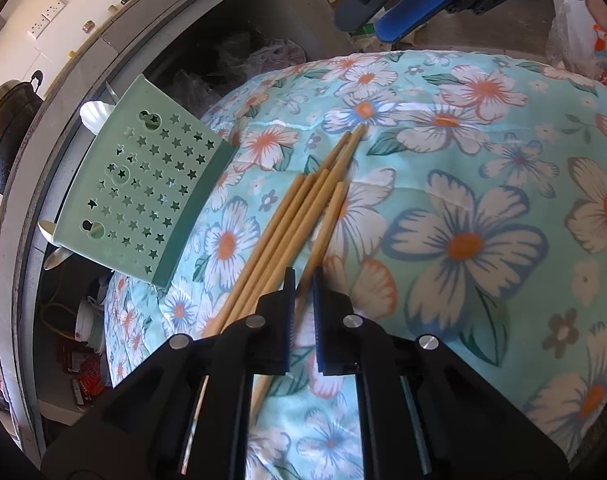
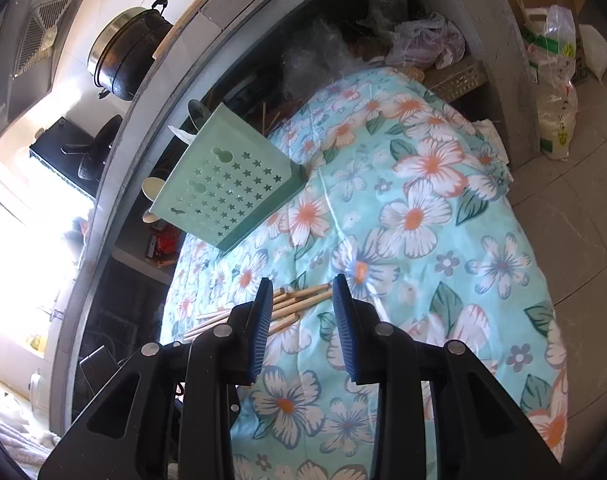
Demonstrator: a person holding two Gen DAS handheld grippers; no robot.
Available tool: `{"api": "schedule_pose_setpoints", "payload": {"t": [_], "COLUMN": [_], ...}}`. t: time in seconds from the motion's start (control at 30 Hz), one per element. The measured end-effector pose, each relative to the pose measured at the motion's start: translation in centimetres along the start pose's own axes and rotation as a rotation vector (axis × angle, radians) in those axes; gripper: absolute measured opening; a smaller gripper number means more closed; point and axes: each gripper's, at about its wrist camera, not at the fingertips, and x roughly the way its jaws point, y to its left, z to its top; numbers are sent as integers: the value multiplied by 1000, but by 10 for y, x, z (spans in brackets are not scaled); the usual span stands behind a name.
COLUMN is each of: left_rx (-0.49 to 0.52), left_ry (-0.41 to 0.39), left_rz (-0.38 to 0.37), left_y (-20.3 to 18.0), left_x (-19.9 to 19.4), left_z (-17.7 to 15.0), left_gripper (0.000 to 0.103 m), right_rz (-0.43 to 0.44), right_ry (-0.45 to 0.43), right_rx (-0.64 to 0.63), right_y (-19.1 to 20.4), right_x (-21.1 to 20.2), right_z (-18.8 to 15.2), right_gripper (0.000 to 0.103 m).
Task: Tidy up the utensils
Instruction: 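Grasp chopsticks with the left tool while the right tool grasps the other chopsticks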
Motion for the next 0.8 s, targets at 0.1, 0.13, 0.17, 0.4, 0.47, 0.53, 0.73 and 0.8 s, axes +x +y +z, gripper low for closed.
{"api": "schedule_pose_setpoints", "payload": {"t": [0.1, 0.13, 0.17, 0.4, 0.47, 0.53, 0.73, 0.8], "left_rx": [-9, -13, -22, -135, -149, -154, -151, -161], "left_ry": [15, 20, 25, 43, 35, 25, 35, 40], "left_rz": [-32, -48, -69, -188, -196, -200, -231, -227], "left_y": [1, 1, 3, 18, 19, 21, 18, 18], "left_x": [-8, -10, -13, -15, -13, -12, 1, 5], "left_z": [-4, -5, -6, 2, 7, 11, 19, 21], "left_gripper": [6, 5, 5, 9, 11, 12, 16, 16], "right_rz": [4, 5, 6, 30, 32, 34, 103, 135], "right_ry": [8, 9, 12, 39, 43, 46, 69, 83], "right_rx": [9, 9, 11, 51, 62, 79, 178, 216], "right_y": [1, 1, 2, -1, -2, -4, -17, -20], "right_x": [1, 1, 2, 8, 9, 8, 12, 16], "right_z": [-1, -1, -1, -2, -3, -3, -3, -4], "right_gripper": [31, 31, 31, 31, 31, 31, 31, 31]}}
